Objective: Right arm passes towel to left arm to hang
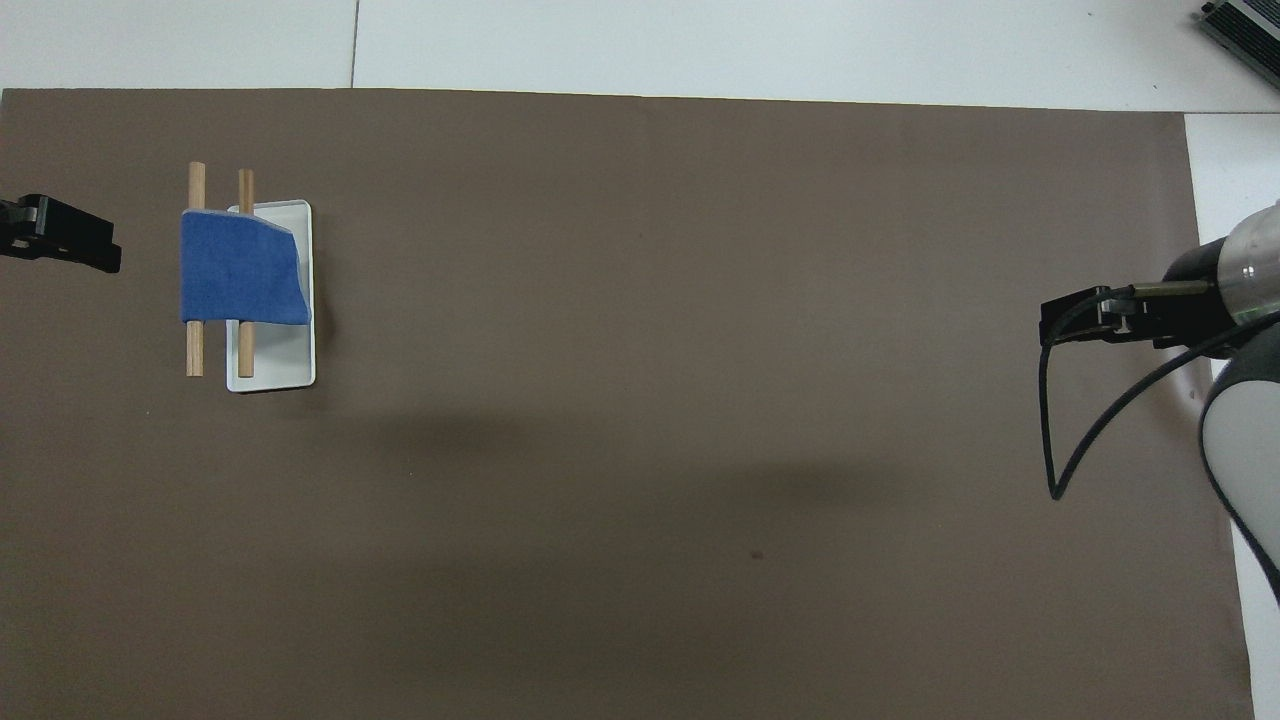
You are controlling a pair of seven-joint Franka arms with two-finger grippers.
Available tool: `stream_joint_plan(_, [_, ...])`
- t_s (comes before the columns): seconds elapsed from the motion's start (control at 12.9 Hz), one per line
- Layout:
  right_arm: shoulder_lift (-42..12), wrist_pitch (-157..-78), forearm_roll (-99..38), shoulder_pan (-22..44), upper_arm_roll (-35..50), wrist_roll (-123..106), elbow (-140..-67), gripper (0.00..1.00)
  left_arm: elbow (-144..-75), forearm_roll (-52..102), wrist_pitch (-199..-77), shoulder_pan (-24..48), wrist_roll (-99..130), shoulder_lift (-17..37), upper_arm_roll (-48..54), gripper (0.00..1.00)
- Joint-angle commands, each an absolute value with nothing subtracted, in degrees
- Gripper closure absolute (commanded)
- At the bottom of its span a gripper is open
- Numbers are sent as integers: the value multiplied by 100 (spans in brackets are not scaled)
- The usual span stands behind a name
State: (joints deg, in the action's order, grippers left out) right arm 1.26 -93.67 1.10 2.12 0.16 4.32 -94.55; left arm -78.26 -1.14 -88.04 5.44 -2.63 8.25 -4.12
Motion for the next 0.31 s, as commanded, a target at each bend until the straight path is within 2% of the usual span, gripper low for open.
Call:
stream_joint_plan(0.0, [185, -9475, 0, 167, 18, 325, -9554, 0, -7937, -211, -8930, 580, -325, 747, -431, 0])
stream_joint_plan(0.23, [185, -9475, 0, 167, 18, 334, -9554, 0, -7937, -211, -8930, 580, -343, 747, -431, 0])
